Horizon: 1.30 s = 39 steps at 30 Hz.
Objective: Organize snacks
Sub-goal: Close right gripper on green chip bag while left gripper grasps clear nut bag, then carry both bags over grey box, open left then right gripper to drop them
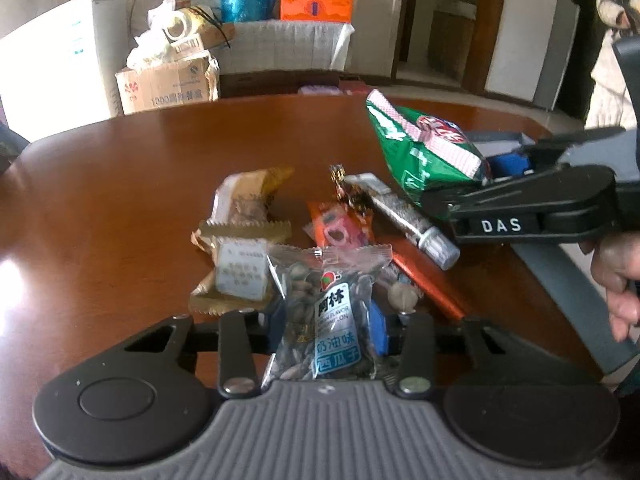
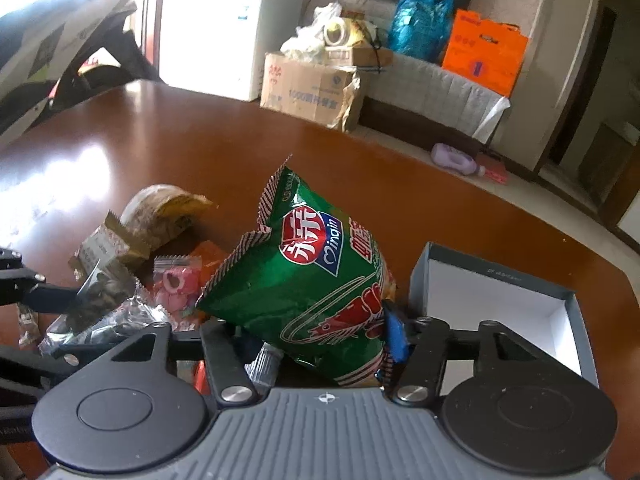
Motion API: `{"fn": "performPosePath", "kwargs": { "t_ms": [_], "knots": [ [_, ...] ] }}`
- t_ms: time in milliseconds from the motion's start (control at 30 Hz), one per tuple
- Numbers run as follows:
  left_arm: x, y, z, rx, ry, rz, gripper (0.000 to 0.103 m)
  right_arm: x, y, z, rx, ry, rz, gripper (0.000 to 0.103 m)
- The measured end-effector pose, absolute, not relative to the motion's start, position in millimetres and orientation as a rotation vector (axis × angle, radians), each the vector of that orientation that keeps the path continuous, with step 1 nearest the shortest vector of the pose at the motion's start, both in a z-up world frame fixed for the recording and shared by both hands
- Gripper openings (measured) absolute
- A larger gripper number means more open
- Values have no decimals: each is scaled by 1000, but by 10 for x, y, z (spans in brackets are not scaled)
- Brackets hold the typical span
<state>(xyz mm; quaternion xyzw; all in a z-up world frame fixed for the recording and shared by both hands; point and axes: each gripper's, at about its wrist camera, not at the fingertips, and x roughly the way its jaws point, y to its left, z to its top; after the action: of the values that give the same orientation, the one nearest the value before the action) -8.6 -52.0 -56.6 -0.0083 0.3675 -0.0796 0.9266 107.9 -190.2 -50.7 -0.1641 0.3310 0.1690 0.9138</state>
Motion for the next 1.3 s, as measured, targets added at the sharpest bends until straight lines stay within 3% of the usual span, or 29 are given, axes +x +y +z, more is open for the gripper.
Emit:
{"fn": "performPosePath", "kwargs": {
  "t_ms": [633, 1300],
  "knots": [
    [-205, -672, -276, 25, 648, -185, 38, 888, -2450, -68, -146, 574, 329, 55],
    [137, -2017, 168, 65, 601, -340, 38, 678, -3622, 29, 0, 533, 195, 55]
  ]
}}
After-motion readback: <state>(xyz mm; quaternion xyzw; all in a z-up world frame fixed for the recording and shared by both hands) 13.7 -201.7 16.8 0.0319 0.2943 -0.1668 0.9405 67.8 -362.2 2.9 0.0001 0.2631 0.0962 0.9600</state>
